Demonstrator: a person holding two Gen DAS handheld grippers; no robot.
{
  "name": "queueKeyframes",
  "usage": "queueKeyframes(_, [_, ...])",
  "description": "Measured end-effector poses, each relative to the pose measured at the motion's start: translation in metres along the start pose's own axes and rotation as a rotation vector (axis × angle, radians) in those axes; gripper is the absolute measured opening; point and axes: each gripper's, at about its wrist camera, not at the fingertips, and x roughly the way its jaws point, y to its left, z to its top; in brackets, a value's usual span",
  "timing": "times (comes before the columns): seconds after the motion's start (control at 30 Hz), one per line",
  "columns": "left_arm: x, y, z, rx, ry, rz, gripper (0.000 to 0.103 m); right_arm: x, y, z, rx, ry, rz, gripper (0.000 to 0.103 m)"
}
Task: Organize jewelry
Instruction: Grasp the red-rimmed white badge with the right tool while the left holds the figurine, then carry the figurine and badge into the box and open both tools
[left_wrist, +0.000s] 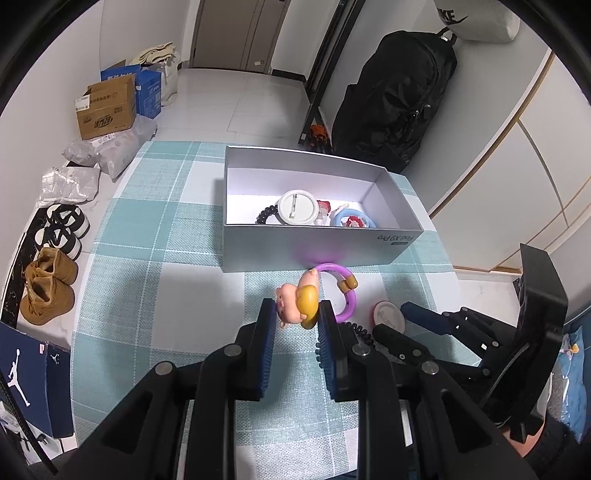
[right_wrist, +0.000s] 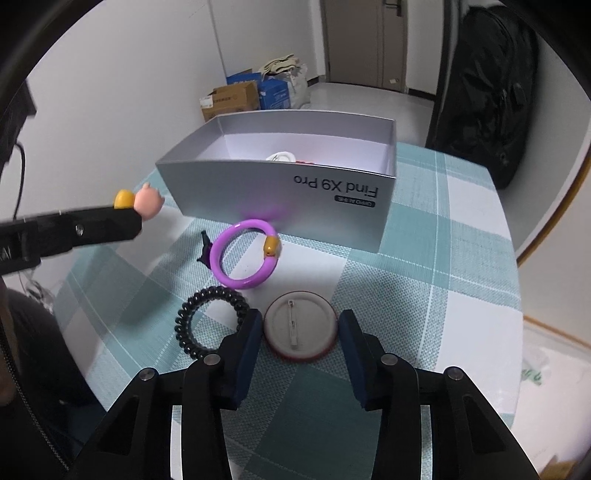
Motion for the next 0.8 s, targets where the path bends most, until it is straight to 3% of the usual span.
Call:
queueKeyframes(0.3, [-0.002, -0.001, 0.001, -0.017, -0.004, -0.016, 0.018, -0.006, -0.015, 0.001, 0.125, -0.013, 0.099, 0.041])
queueKeyframes(0.6, [-0.007, -0.005, 0.004, -0.012, -0.029, -0.034, 0.018, -0.027, -0.020, 0.008, 0.188, -0.095, 0.195, 0.041])
queueKeyframes(0.8, [-0.006, -0.010, 0.011, 0.004, -0.041, -0.048, 0.018, -0.046, -0.010, 0.023, 0.123, -0.165, 0.227, 0.041])
